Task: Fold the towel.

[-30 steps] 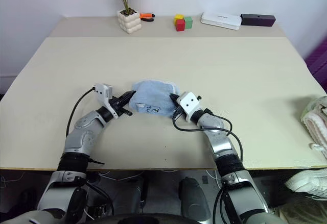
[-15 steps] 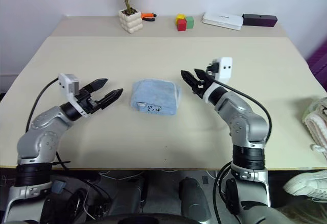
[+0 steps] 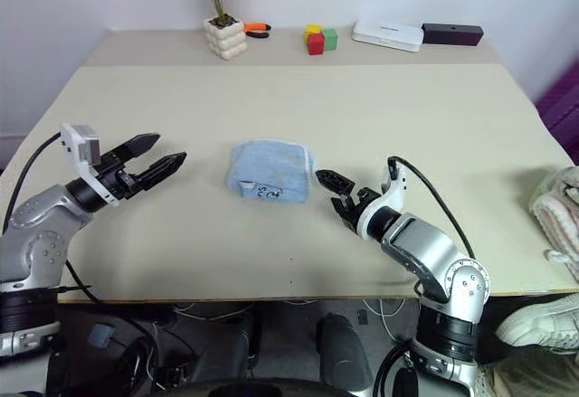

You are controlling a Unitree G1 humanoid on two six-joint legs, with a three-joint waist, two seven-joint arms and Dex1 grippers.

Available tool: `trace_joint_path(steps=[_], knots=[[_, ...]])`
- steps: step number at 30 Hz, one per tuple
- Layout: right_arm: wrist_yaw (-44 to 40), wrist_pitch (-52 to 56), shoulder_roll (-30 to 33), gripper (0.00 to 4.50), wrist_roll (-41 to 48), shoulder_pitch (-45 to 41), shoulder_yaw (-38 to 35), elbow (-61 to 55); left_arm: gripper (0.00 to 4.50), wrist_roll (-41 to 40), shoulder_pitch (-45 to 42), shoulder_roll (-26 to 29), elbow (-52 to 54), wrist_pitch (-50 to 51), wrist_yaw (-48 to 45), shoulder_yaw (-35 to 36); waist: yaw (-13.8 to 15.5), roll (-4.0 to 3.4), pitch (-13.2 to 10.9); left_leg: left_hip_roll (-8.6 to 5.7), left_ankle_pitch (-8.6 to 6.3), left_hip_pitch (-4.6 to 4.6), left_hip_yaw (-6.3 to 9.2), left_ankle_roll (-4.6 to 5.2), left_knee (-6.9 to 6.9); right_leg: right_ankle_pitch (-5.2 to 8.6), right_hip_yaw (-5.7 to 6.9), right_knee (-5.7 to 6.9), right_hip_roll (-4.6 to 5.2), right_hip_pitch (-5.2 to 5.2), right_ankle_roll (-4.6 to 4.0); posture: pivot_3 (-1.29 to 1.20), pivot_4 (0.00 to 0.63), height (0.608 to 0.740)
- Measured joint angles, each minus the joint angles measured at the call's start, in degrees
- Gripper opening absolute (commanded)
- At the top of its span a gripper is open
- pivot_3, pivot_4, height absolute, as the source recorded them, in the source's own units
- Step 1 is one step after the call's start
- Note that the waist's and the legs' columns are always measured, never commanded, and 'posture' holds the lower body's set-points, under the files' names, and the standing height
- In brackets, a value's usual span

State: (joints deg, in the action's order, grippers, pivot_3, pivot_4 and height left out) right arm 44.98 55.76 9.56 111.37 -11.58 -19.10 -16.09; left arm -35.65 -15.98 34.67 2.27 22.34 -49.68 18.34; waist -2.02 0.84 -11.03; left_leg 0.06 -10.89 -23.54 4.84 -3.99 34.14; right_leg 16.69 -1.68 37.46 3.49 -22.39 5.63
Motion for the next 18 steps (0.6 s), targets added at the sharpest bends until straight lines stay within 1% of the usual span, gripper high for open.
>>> trace_joint_path(steps=[3,8,12,18], knots=[[0.72,-2.74,-1.61,4.46,0.18,1.5,2.13,0.01,4.5,-0.01,-0.53,-0.16,0.24,-1.79,-1.05,0.01,-0.28,0.0,0.0,0.0,0.0,-0.01,-0.01,0.0,-0.07,-0.01,-0.01,-0.01,0.01,-0.03,0.03,0.0,0.15,0.74],[1.4,-5.4,-6.17,4.46,0.22,2.46,5.5,-1.53,4.5,-0.01,-0.48,-0.87,1.86,-4.16,-2.64,-0.03,-0.48,-0.01,0.0,0.05,0.0,-0.01,-0.01,0.0,-0.13,-0.01,-0.01,0.0,-0.03,-0.08,0.03,0.0,0.15,0.74],[0.91,-5.7,-7.18,4.46,0.25,2.5,5.67,-1.32,4.5,-0.07,0.08,-0.84,2.4,-4.29,-2.64,0.45,-0.37,-0.01,0.0,0.05,0.0,-0.01,-0.01,0.0,-0.11,-0.01,-0.01,-0.05,-0.01,-0.05,0.01,0.0,0.15,0.74],[-1.44,-4.41,-5.96,4.46,0.27,2.09,5.57,3.67,4.5,-0.1,1.49,-0.83,3.79,-4.25,-2.36,0.58,-0.41,-0.01,-0.01,0.06,-0.01,-0.02,-0.01,0.0,-0.12,0.0,-0.01,-0.07,-0.02,-0.06,0.0,0.0,0.15,0.74]])
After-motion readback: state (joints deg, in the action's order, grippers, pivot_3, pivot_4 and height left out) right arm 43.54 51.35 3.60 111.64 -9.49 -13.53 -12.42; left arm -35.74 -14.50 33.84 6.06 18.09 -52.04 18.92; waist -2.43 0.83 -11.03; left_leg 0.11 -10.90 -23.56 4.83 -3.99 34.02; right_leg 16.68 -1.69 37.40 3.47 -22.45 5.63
